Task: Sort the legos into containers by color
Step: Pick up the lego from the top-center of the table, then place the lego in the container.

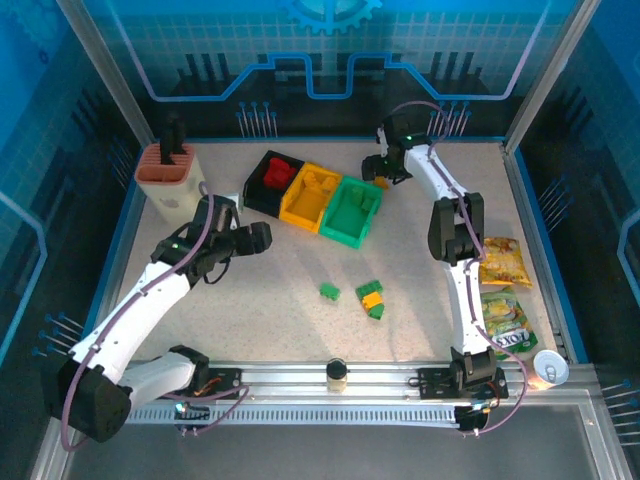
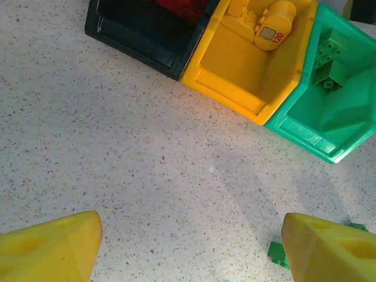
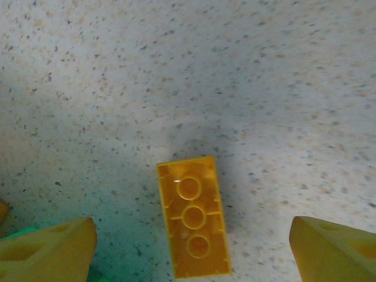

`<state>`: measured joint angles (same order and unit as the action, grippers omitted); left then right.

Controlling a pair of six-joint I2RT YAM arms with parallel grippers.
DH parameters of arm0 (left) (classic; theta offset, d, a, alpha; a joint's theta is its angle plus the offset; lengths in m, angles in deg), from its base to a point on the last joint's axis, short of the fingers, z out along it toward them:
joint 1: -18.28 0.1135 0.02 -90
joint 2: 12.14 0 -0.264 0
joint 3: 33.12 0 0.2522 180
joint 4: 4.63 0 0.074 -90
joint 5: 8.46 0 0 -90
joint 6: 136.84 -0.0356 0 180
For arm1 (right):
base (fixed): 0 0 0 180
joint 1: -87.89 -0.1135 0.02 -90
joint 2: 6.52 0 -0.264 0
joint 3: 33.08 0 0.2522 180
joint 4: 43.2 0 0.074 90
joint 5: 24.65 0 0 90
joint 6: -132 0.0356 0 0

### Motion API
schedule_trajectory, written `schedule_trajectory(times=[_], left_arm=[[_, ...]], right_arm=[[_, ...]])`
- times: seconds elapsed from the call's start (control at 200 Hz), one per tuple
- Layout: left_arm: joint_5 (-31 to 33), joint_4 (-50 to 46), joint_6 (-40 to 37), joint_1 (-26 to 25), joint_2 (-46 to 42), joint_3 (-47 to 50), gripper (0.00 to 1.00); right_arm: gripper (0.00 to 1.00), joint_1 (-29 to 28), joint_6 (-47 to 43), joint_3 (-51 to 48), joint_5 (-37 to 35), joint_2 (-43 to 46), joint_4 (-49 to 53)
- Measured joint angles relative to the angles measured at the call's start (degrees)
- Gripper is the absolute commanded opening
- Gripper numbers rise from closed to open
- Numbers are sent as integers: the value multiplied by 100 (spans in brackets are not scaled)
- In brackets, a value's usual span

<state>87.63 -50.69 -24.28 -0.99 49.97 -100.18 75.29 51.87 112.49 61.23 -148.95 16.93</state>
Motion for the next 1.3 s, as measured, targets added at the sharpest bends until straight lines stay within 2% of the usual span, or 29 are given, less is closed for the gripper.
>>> schedule_trajectory(times=[0.46,0.54,0.745,0.871,1.101,1.301], left_arm=[[0,0,-2,0,-2,0,81],[0,-2,-2,0,-11,0,81],[2,-2,-4,0,-136,2,81],[2,-4,-4,0,-238,2,81],[4,-48,-4,0,-481,11,81],[9,-72,-7,0,-761,39,81]], right_arm=[[74,-13,-142,289,-13,-533,245],[66,-15,-160,354,-13,-603,380],[34,-24,-170,503,-37,-662,516],[25,-50,-151,457,-133,-614,511],[18,-212,-136,-70,-391,216,461],[17,-791,-184,-98,-573,1547,210]])
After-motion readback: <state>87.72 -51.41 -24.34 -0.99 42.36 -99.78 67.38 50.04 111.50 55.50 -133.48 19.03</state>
